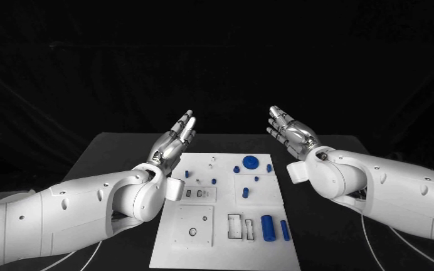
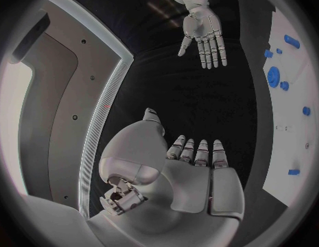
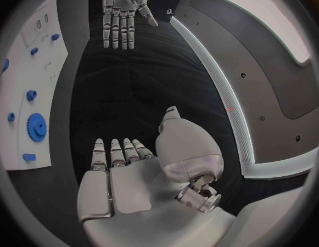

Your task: Assemble the parts on the task board

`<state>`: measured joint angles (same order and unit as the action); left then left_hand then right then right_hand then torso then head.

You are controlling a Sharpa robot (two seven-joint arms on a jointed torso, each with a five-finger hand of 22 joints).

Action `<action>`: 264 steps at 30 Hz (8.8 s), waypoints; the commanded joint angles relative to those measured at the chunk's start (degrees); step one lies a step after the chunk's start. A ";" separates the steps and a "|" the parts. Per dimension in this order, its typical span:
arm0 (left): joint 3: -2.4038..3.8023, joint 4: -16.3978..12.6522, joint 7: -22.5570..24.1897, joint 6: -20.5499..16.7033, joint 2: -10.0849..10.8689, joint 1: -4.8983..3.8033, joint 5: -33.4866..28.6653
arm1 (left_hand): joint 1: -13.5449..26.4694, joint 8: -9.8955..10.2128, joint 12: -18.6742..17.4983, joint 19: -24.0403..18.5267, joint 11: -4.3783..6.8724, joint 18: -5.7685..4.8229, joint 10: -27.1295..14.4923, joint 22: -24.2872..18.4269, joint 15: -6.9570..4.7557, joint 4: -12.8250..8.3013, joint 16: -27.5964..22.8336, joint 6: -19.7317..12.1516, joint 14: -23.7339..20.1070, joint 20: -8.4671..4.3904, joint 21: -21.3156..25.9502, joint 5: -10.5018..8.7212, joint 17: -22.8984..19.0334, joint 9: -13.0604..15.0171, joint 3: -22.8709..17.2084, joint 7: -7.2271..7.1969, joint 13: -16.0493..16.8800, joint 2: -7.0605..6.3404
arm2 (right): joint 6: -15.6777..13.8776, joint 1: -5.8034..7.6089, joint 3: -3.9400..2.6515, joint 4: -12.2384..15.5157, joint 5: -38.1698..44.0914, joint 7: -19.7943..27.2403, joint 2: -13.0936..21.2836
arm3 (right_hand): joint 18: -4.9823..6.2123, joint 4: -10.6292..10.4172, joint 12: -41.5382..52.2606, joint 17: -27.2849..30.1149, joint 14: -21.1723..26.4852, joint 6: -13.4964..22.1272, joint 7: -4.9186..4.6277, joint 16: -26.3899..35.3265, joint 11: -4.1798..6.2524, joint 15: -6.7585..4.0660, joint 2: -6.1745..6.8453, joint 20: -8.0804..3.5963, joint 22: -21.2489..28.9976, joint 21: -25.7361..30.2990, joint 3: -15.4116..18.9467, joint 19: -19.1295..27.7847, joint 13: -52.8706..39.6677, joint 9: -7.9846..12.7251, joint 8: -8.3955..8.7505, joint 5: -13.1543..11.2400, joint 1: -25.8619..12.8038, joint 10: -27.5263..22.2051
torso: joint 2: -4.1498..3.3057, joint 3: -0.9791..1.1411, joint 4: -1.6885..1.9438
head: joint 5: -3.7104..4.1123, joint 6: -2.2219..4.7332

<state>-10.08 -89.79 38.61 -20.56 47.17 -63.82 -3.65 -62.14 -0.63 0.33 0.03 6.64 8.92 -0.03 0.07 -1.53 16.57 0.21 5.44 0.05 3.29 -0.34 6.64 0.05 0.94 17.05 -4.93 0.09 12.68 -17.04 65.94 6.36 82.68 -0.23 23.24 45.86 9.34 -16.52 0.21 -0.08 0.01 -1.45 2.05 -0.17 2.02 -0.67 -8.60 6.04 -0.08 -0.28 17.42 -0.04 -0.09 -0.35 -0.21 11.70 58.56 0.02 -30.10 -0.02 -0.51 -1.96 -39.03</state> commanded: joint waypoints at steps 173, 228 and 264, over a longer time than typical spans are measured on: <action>2.49 -7.36 -0.89 8.82 8.49 -1.17 6.09 | -14.54 -0.74 -0.33 0.80 -4.39 1.43 0.03 0.43 7.98 -0.64 -0.21 3.71 -0.05 11.02 -0.36 20.25 -0.05 0.43 -3.78 3.72 -0.09 2.43 | 1.52 2.83 -0.18 -10.75 100.26 -21.58 -10.10 | -1.84 12.58 8.24 -40.86 -80.73 -62.71 -7.11 -56.98 -4.86 -1.32 14.35 -1.98 -53.24 -64.15 -38.75 -73.73 -4.65 -14.41 -8.81 3.16 20.81 68.04 | -8.41 -1.15 5.19 | 1.86 -10.97; 2.42 -4.70 -2.54 10.32 6.00 -1.13 6.05 | -15.78 -0.75 -0.33 1.09 -5.86 1.46 0.03 0.56 8.88 -1.19 -0.21 3.78 -0.05 11.58 -0.59 21.89 -0.05 0.44 -4.61 3.79 -0.09 2.57 | 3.17 4.56 -0.56 -25.40 97.18 -27.02 -23.61 | -2.10 12.61 6.56 -42.59 -80.76 -61.04 -7.75 -58.45 -5.28 -0.88 14.45 -1.64 -55.38 -65.35 -38.86 -74.01 -4.10 -15.53 -7.79 3.54 19.79 67.46 | -8.82 -1.36 6.06 | 2.46 -10.97; 2.42 -4.03 -3.64 10.99 5.57 -1.11 6.05 | -16.27 -0.79 -0.33 1.14 -5.96 1.44 0.03 0.57 9.17 -1.59 -0.21 3.95 -0.05 11.80 -0.63 22.48 -0.05 0.47 -5.02 4.42 -0.09 2.73 | 3.13 4.35 -0.80 -22.73 95.12 -26.45 -22.77 | -2.12 13.38 5.62 -42.42 -80.32 -59.98 -8.78 -58.54 -6.13 -0.01 14.92 -0.88 -56.16 -65.67 -39.49 -73.75 -3.95 -15.97 -6.88 4.79 19.74 66.98 | -8.81 -1.41 6.06 | 2.35 -10.97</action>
<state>-7.69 -93.79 34.74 -10.85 52.87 -64.91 2.44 -77.87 -1.08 0.33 1.15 0.89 9.83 -0.02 0.57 7.31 15.06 0.21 9.33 0.03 14.84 -0.61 28.77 0.05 1.32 12.37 -1.01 0.06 15.60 -16.34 70.34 5.59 59.89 94.98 -3.52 23.03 7.94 -3.25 6.14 -42.55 -80.33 -61.69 -6.46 -58.85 -3.76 -1.03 6.16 4.85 -56.23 -65.79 -21.85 -73.87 -4.12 -16.24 -7.50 16.20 78.64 67.10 -38.92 -1.44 5.56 0.38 -50.01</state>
